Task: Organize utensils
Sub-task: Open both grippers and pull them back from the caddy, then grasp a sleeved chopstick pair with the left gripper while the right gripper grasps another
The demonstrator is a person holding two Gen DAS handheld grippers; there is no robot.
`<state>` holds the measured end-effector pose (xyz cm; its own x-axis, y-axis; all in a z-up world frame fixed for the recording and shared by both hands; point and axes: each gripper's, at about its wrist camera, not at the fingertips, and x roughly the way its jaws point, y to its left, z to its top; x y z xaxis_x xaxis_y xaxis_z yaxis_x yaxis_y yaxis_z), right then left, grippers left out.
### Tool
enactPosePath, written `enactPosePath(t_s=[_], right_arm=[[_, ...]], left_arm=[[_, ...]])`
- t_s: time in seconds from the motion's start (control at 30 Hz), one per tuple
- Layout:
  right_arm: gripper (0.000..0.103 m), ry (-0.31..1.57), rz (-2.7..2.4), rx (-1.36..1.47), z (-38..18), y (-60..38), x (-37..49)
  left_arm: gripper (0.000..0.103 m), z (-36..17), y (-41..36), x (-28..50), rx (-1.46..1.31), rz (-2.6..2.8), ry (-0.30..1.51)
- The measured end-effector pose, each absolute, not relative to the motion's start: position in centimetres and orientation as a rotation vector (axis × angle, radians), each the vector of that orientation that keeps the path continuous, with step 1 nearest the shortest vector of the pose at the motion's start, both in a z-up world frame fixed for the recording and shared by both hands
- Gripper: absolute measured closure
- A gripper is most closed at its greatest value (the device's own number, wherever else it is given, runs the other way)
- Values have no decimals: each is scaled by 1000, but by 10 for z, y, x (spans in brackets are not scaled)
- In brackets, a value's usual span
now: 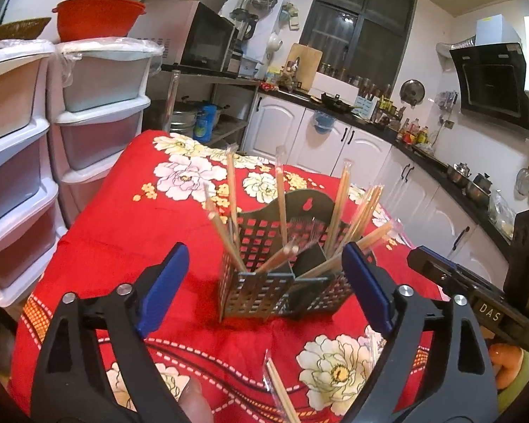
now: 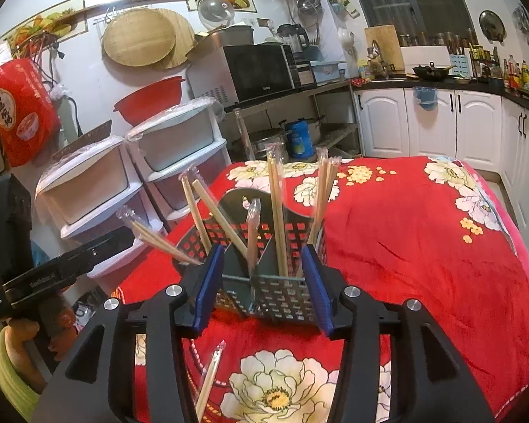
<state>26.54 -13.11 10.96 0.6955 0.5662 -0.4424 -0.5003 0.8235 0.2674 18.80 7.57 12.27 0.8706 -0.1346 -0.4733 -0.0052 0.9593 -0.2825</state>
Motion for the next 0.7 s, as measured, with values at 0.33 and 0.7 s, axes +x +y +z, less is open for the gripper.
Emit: enactPosePath(t_s=[0.33, 0.7], right_arm=[[50, 559, 597, 114, 100, -131, 253], [46, 595, 589, 95, 84, -135, 243]], left_arm=[[12, 111, 74, 177, -278, -59, 535], [12, 92, 73, 166, -285, -46, 572]])
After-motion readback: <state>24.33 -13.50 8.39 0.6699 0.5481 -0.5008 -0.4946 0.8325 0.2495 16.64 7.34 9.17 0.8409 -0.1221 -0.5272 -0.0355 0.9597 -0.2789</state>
